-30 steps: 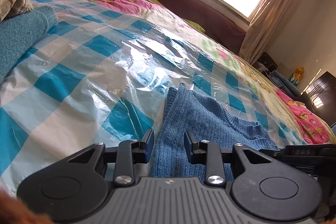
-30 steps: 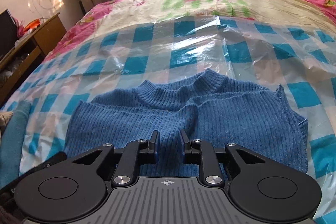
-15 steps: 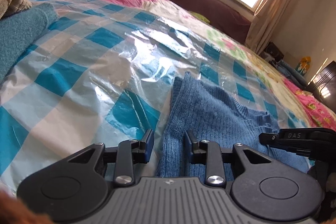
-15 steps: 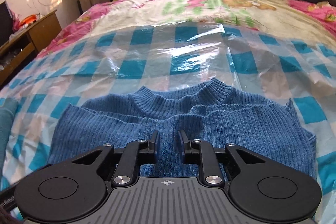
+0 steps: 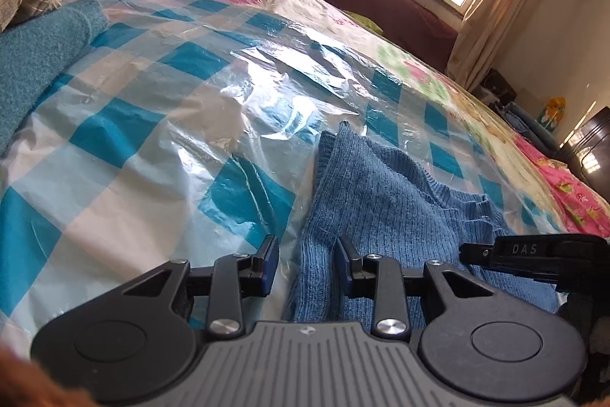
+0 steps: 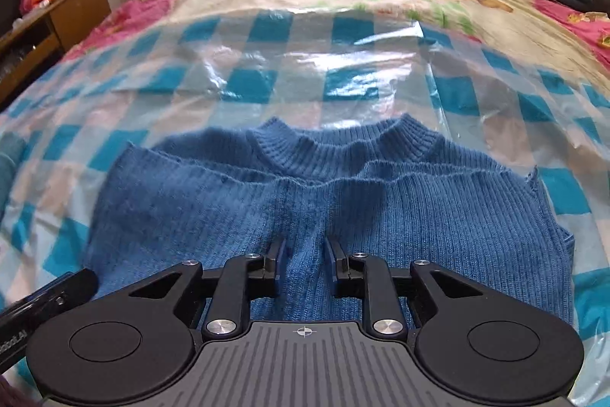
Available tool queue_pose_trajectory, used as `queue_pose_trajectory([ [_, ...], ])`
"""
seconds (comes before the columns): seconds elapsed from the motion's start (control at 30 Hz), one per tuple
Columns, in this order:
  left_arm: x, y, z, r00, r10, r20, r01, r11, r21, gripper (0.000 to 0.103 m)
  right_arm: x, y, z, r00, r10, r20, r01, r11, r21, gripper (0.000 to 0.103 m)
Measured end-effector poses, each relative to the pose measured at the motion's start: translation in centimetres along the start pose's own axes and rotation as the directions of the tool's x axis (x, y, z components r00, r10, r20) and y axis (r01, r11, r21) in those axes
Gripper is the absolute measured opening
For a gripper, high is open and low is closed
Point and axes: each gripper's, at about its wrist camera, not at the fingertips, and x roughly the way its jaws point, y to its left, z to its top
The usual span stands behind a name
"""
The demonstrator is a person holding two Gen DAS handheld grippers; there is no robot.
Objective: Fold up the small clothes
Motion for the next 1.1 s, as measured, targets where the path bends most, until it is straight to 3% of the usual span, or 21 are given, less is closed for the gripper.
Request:
queue_pose_trajectory([
  [0.1, -0.7, -0.4, -0.1, 1.000, 0.016, 0.019, -0.016, 1.000, 0.017, 0.036, -1.7, -0.1, 0.0, 0.999, 0.025, 0.038, -0.025, 1.000, 0.013, 0.022],
  [0.2, -1.4, -1.0, -0.6, 1.000, 0.017, 0.014, -0.017, 0.999, 0.036, 0.036, -3.2, 0.1, -0.4, 0.997, 0.005, 0.071, -0.001, 0.999, -0.048, 0.022],
  [0.37, -1.8, -1.8, -1.9, 0.999, 0.045, -0.011, -0.043, 0.996, 0.079, 0.037, -4.1, -1.5, -1.5, 0.998, 0.018, 0.065, -0.017, 1.000, -0.015, 0.022],
  [0.63, -3.2, -2.6, -2.2, 0.998, 0.053, 0.025, -0.055, 0.994, 0.093, 0.037, -5.8, -3.1, -2.6, 0.996, 0.028, 0.085, -0.029, 0.999, 0.018, 0.022],
  [1.1, -2.4, -1.7, -2.7, 0.999, 0.051, -0.018, -0.049, 0.996, 0.070, 0.037, -5.5, -2.5, -2.9, 0.998, 0.000, 0.066, 0.001, 1.000, -0.007, 0.022],
])
